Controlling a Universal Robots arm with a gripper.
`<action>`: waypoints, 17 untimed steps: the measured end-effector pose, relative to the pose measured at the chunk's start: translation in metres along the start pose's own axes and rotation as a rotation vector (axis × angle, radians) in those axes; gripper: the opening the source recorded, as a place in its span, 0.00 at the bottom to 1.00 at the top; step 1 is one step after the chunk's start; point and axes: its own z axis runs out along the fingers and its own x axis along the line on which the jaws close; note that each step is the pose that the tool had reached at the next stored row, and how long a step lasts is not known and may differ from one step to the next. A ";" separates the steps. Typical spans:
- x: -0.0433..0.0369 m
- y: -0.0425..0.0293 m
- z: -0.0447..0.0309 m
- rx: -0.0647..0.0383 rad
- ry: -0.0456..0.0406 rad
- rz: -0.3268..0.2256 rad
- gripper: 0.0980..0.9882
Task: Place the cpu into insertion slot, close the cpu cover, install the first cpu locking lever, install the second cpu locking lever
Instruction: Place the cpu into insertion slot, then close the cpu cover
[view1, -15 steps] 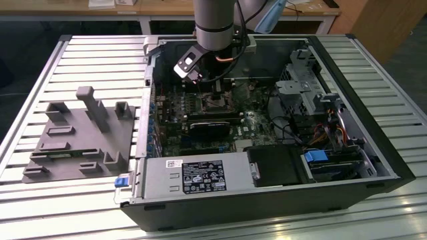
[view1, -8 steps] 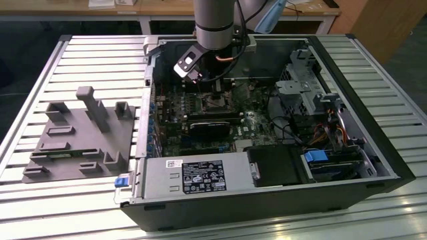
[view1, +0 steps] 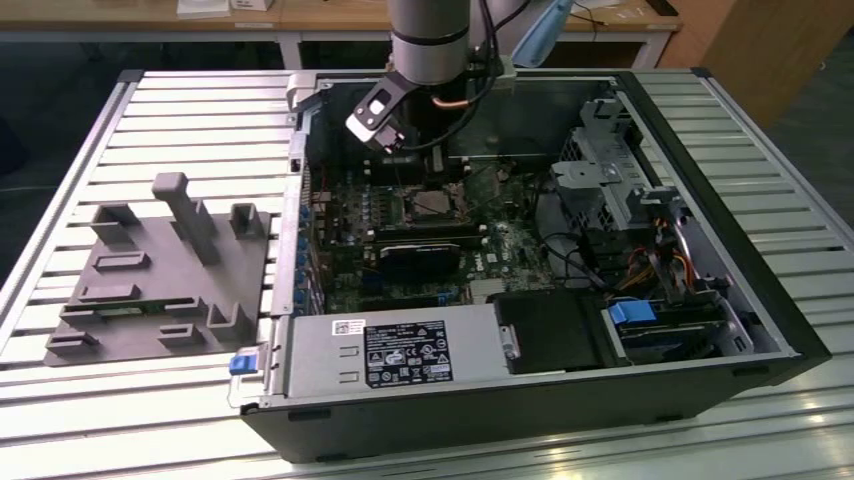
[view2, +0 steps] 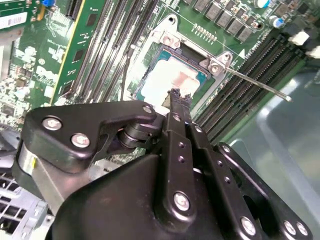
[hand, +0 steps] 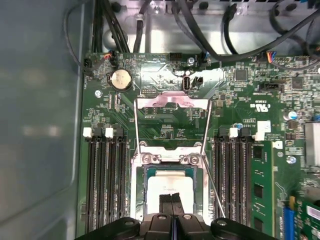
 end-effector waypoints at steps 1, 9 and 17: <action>0.0000 0.0002 -0.0025 0.000 0.0000 0.000 0.00; 0.0003 0.0014 -0.0160 0.000 0.0001 0.000 0.00; 0.0003 0.0015 -0.0172 -0.001 0.0000 0.000 0.00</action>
